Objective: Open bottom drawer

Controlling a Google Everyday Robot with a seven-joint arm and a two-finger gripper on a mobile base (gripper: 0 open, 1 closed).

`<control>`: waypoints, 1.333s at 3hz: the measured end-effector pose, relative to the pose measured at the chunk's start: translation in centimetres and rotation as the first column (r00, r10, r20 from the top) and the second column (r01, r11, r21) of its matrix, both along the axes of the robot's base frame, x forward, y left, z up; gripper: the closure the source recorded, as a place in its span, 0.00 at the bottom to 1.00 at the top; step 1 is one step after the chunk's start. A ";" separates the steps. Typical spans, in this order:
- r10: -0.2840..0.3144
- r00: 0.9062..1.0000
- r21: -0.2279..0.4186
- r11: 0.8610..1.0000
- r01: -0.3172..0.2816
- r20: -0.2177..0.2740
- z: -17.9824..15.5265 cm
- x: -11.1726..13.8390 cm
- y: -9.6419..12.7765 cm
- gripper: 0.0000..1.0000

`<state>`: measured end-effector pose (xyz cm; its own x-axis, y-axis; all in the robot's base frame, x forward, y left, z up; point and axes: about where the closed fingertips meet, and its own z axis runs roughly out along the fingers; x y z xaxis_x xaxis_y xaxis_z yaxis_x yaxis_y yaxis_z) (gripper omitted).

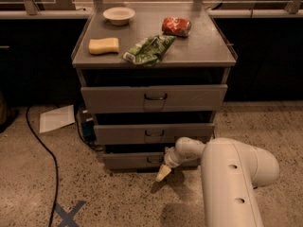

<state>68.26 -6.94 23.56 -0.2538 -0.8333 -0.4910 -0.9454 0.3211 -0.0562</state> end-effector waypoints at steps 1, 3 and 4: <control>0.020 1.000 0.006 1.000 -0.020 0.002 -0.9 1.3 1.2 0.00; 0.079 0.997 0.005 0.997 -0.079 -0.016 -2.1 2.8 3.4 0.00; 0.057 0.997 -0.001 0.998 -0.058 -0.044 -3.7 2.2 3.1 0.00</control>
Offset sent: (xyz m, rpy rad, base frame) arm 0.0398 0.0582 -0.0346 -0.0007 0.0425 0.1533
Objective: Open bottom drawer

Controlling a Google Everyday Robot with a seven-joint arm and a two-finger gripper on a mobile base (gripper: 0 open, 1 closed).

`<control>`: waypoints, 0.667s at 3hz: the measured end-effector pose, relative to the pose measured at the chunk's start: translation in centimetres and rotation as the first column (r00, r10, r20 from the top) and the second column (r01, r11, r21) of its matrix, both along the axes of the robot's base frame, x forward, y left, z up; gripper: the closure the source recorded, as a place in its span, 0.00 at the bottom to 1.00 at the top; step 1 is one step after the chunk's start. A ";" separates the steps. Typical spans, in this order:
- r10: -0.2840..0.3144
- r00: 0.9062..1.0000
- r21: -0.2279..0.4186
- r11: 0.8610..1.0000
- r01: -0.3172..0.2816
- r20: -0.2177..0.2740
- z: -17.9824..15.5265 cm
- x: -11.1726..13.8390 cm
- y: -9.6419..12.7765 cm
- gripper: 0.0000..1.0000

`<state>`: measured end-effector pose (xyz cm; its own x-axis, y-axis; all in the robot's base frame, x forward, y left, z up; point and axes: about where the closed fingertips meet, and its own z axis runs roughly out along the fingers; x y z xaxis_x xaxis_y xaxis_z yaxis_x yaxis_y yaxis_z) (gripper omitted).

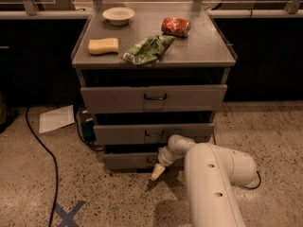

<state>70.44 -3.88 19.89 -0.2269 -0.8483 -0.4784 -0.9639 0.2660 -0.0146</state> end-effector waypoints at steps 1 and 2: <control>-0.020 0.999 -0.011 1.000 0.019 -0.031 -1.3 -0.8 -0.6 0.00; -0.050 0.996 0.004 0.999 0.050 -0.074 -0.2 -4.9 -1.5 0.00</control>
Offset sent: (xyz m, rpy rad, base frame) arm -0.0396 -0.0216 -0.0047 0.0068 0.0724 -0.0640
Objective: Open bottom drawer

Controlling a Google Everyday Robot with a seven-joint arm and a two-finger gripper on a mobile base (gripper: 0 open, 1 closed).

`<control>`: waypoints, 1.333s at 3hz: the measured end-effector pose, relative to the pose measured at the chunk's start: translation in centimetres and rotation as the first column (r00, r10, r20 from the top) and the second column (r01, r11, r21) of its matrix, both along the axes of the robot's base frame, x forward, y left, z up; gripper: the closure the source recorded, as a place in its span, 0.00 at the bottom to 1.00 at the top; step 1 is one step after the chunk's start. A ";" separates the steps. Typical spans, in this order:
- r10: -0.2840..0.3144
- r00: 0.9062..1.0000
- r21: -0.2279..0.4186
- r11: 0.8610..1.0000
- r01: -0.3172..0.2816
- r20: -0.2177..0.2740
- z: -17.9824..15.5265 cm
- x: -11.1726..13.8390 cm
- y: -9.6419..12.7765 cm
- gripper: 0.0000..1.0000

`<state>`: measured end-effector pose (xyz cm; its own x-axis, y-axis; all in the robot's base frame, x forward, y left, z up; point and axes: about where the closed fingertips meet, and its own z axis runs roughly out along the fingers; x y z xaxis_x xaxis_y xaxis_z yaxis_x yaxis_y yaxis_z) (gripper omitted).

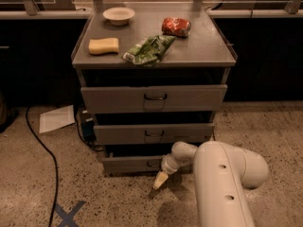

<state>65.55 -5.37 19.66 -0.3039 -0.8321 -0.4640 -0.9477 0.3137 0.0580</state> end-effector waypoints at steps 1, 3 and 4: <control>0.000 1.000 0.000 1.000 0.000 0.000 0.0 0.0 0.0 0.00; -0.005 0.999 0.006 1.000 0.005 0.053 1.7 1.3 0.0 0.00; -0.006 0.999 -0.002 1.000 0.006 0.043 0.7 1.4 -0.2 0.00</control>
Offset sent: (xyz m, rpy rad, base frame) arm 0.0266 -0.0035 0.0362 0.0061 -0.1042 -0.0145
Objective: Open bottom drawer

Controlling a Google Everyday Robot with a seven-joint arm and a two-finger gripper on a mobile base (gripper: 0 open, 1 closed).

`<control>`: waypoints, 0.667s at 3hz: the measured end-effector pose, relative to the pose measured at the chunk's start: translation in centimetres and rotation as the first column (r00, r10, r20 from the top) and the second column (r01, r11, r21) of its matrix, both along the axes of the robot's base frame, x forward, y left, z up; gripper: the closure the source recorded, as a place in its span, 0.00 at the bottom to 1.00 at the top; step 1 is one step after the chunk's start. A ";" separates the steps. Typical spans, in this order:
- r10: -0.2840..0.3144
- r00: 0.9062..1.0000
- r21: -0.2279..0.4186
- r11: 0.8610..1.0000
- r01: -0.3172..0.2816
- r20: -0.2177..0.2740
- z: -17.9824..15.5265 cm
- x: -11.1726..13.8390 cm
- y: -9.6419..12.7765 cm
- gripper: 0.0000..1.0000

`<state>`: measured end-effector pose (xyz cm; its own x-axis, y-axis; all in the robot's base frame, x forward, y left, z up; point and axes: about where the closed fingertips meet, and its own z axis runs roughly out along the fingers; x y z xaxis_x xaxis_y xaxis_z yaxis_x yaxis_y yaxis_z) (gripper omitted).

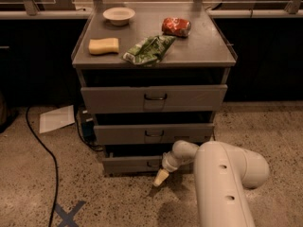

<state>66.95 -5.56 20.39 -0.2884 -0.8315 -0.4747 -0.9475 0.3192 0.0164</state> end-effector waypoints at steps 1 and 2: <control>-0.001 0.999 -0.034 0.999 0.000 -0.039 -3.0 0.8 -1.0 0.00; -0.001 0.999 -0.034 0.999 0.000 -0.041 -3.1 0.7 -1.0 0.00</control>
Offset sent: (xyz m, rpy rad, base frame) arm 0.0417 -0.0305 -0.0635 -0.0809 0.0463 -0.0188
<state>67.69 -6.52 17.33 -0.3072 -0.8471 -0.4336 -0.9462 0.3205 0.0443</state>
